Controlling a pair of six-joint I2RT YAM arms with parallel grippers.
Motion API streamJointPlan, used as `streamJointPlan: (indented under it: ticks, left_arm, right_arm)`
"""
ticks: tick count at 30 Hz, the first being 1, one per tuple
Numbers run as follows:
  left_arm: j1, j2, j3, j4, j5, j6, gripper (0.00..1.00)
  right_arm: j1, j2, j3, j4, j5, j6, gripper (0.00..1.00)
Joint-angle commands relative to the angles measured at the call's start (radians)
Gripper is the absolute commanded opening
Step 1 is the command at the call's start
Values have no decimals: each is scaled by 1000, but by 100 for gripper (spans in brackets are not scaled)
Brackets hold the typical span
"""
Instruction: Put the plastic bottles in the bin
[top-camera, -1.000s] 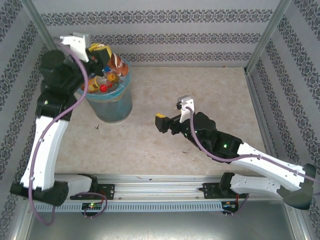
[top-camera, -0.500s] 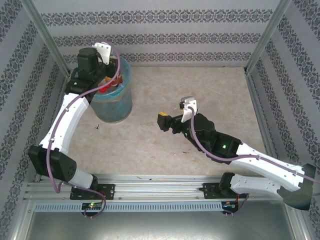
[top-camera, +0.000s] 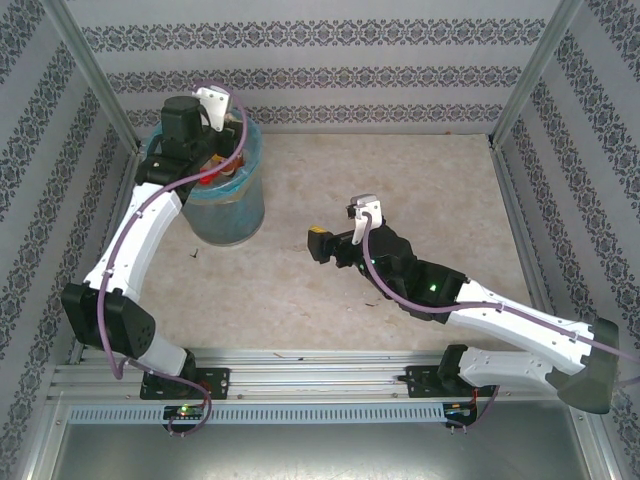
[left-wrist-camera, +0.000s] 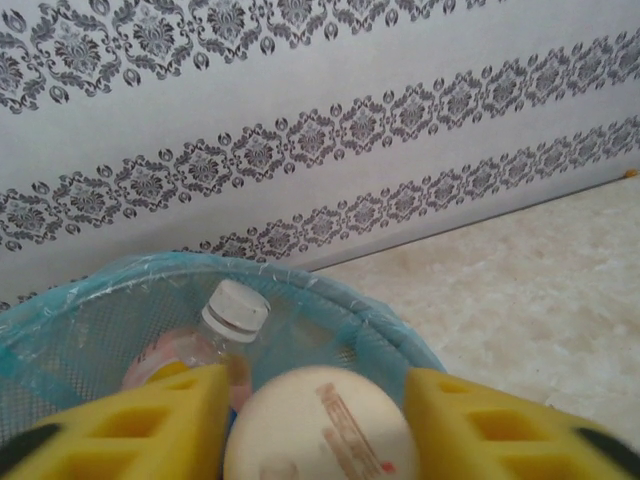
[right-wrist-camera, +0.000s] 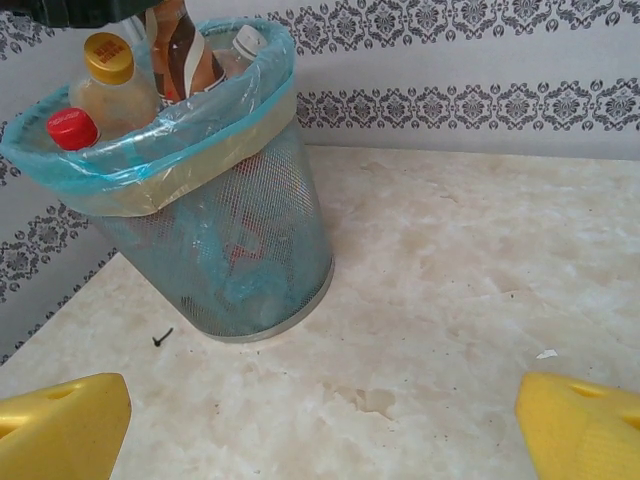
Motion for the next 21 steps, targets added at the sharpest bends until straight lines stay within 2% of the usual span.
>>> streamJointPlan:
  ticks: [1, 6, 12, 17, 21]
  left_arm:
    - [-7, -6, 30, -13, 41, -23, 56]
    - [-6, -55, 103, 10, 111, -91, 57]
    - [-6, -59, 100, -1, 136, -112, 43]
    - [-6, -69, 34, -27, 143, -124, 34]
    - [-11, -119, -60, -13, 191, -143, 33]
  right_arm:
    - [-8, 1, 35, 0, -9, 25, 98]
    - [-8, 2, 46, -10, -11, 28, 98]
    - [-8, -5, 43, -6, -9, 41, 98]
    - [-8, -6, 31, -18, -9, 60, 98]
    - [-8, -8, 15, -19, -8, 84, 98]
